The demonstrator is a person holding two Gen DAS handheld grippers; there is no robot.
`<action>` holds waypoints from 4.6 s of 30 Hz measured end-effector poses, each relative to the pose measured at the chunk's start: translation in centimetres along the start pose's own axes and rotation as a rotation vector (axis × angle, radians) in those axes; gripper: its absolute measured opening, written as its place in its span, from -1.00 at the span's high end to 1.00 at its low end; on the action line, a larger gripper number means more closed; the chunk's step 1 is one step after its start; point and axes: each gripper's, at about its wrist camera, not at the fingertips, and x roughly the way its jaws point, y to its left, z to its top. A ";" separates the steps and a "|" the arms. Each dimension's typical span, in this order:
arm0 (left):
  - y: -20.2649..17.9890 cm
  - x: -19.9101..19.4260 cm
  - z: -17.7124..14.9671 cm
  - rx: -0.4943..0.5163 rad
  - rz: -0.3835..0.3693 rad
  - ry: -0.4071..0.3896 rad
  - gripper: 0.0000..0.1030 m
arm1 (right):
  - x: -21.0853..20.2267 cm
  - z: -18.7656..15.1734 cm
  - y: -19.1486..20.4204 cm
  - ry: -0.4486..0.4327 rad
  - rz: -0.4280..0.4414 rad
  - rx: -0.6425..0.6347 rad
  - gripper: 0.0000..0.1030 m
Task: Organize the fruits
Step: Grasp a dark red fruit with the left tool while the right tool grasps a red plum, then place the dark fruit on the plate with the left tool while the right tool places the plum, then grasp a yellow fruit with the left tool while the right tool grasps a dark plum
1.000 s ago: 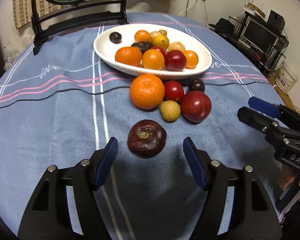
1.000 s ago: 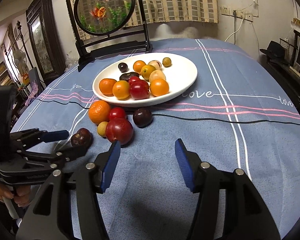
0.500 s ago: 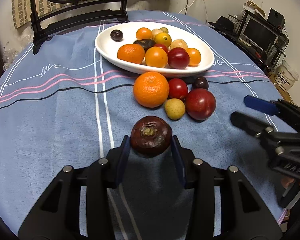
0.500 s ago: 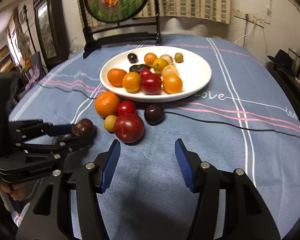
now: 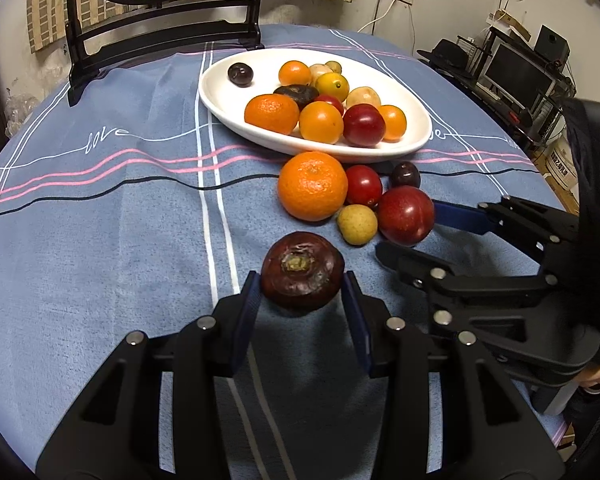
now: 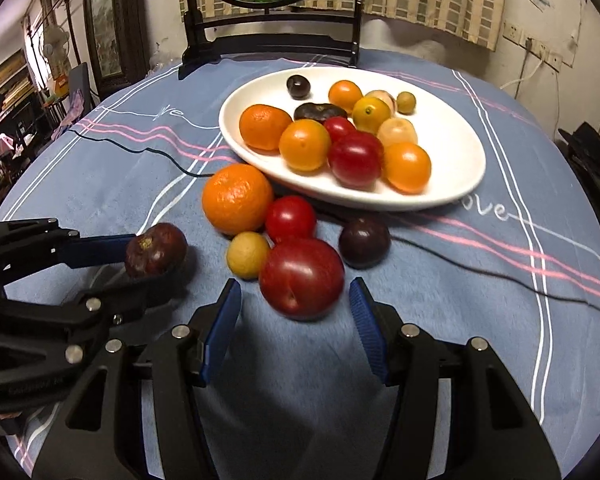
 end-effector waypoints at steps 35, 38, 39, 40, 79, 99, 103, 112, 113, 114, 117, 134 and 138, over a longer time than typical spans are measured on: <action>-0.9 0.0 11.4 0.048 0.041 -0.112 0.18 | -3.7 6.2 -6.0 -0.209 -0.034 0.067 0.19; -0.2 1.9 12.5 0.034 0.051 -0.090 0.18 | -2.2 7.2 -6.2 -0.197 -0.028 0.062 0.19; 0.0 2.3 12.6 0.031 0.051 -0.086 0.18 | -1.6 7.6 -6.2 -0.193 -0.023 0.060 0.19; 0.2 2.8 12.8 0.028 0.052 -0.079 0.18 | -1.3 7.7 -6.3 -0.192 -0.021 0.059 0.19; -0.5 -0.9 5.1 -0.018 0.045 -0.059 -0.48 | -4.9 0.0 -5.9 -0.119 -0.003 0.149 -0.07; 0.7 0.7 2.6 -0.034 0.024 0.003 -0.51 | 0.0 0.2 -4.3 0.030 -0.050 0.028 -0.07; 0.7 0.9 2.6 -0.030 0.016 0.008 -0.51 | 1.3 1.1 -4.1 0.032 -0.051 0.021 -0.07; 0.6 1.3 2.6 -0.026 0.011 0.021 -0.52 | 1.2 2.0 -4.5 -0.004 -0.023 0.057 0.39; 0.5 1.4 2.6 -0.023 0.010 0.024 -0.52 | 0.9 1.9 -4.6 -0.009 -0.020 0.061 0.39; 0.3 1.4 2.6 -0.016 0.010 0.026 -0.52 | 0.4 1.7 -4.7 -0.018 -0.018 0.067 0.39; -0.5 1.3 2.4 0.004 0.006 0.027 -0.52 | -0.9 1.0 -5.4 -0.043 -0.022 0.083 0.38; -4.7 4.1 2.8 -0.012 0.068 0.088 0.06 | -2.9 -0.6 -8.4 -0.109 0.045 0.170 0.38; -4.9 4.7 3.3 -0.013 0.116 0.086 0.36 | -3.0 -0.6 -8.3 -0.116 0.054 0.168 0.38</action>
